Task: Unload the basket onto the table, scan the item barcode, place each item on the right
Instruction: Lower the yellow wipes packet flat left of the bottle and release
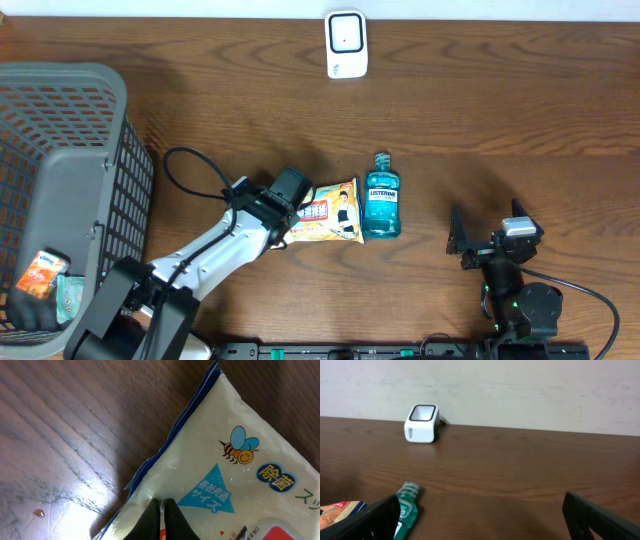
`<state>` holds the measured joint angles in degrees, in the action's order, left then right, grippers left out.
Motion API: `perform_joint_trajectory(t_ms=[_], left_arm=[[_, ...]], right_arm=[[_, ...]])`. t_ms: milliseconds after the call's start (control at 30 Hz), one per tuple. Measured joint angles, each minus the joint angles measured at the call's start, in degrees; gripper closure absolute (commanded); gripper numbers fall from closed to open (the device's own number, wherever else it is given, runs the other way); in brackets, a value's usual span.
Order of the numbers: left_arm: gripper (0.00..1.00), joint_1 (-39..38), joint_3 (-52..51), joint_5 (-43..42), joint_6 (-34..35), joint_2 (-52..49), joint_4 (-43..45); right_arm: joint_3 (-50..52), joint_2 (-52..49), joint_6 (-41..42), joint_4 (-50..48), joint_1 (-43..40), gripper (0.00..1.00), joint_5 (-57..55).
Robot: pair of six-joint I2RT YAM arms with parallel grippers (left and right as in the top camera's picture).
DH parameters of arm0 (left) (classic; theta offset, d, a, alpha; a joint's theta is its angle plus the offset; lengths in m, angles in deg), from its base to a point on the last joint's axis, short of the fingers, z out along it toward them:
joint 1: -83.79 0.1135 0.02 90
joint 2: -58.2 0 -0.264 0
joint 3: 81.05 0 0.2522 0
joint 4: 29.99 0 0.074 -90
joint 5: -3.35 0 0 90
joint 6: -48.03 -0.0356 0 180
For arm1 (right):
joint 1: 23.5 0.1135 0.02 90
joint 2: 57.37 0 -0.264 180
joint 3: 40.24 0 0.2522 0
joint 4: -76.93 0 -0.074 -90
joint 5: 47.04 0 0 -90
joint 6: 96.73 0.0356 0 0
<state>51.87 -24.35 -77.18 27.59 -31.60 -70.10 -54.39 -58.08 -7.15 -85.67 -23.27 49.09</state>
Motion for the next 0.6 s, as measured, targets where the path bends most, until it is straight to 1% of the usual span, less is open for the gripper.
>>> perform_joint_trajectory(t_ms=[67, 167, 267, 400, 500, 600], left_arm=[[0.93, 0.94, 0.33, -0.5, -2.49, 0.55, -1.18], [0.93, 3.5, 2.71, 0.02, -5.68, 2.71, -7.39], [0.93, 6.34, 6.51, 1.88, -7.13, 6.95, -12.9], [0.92, 9.27, 10.08, 2.86, -8.41, 13.27, -15.78], [0.93, 9.57, 10.45, 0.28, -9.07, 16.13, -17.4], [0.93, 8.76, 10.38, -4.44, -10.16, 15.67, -17.53]], right_arm=[[0.0, 0.0, 0.0, 0.02, 0.0, 0.01, 0.0], [0.0, 0.0, 0.0, 0.02, 0.0, 0.01, 0.0], [0.0, 0.0, 0.0, 0.0, 0.0, 0.01, 0.0], [0.0, 0.0, 0.0, 0.0, 0.0, 0.01, 0.0], [0.0, 0.0, 0.0, 0.0, 0.0, 0.01, 0.0], [0.0, 0.0, 0.0, 0.0, 0.0, 0.01, 0.0]])
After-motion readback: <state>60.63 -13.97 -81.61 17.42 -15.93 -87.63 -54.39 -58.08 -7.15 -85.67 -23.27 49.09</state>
